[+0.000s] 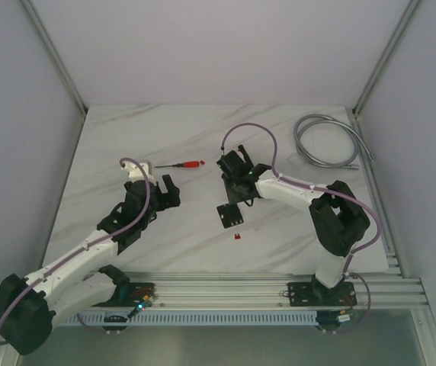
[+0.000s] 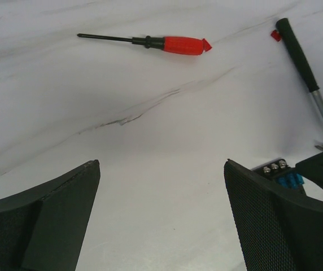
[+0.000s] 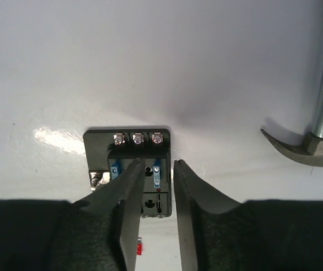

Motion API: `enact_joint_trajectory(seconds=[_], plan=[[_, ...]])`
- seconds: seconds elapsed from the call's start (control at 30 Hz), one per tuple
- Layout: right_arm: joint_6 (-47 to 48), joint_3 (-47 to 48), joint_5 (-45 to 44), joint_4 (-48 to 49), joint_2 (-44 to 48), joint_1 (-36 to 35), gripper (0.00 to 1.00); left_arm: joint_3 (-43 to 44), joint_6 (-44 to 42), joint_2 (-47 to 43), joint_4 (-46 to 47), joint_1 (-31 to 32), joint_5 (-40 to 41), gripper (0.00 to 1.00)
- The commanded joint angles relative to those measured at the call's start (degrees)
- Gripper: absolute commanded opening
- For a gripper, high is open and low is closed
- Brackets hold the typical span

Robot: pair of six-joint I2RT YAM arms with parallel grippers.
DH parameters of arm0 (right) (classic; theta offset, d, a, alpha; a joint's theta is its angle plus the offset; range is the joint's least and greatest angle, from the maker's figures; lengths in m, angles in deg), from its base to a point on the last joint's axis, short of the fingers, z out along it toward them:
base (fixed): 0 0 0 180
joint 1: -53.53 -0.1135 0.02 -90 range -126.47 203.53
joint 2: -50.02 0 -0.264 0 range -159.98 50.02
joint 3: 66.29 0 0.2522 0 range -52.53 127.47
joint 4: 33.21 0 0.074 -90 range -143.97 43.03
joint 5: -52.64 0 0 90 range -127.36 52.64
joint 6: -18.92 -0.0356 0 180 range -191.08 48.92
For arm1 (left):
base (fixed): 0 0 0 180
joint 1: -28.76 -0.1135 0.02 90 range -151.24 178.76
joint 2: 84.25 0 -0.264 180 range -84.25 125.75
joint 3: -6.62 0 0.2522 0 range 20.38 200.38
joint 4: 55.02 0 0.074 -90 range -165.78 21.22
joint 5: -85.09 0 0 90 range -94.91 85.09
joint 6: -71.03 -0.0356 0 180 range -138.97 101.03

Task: Snap on the fuse box
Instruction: Install the fuse at the fuse box base, then pick up the fuse from the center of the board.

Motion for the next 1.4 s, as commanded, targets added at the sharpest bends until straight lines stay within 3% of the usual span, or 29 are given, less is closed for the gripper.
enact_joint_trajectory(seconds=[0.0, 0.43, 0.8, 1.37], plan=[[-1.7, 2.2, -3.6, -2.2, 4.7, -1.2, 0.37, -0.9, 1.2, -2.4, -0.8, -0.4, -2.8, 1.0], [-13.5, -12.4, -8.0, -5.9, 15.6, -11.0, 0.46, -1.9, 4.9, -3.5, -2.1, -0.4, -12.5, 1.0], [-21.1, -19.9, -8.2, -0.8, 14.7, -18.6, 0.51, -4.3, 6.7, -1.4, -2.1, -0.4, -15.7, 1.0], [-20.7, -19.6, -11.5, 0.6, 10.9, -18.9, 0.42, -3.9, 7.0, 0.8, -2.0, -0.4, -16.5, 1.0]])
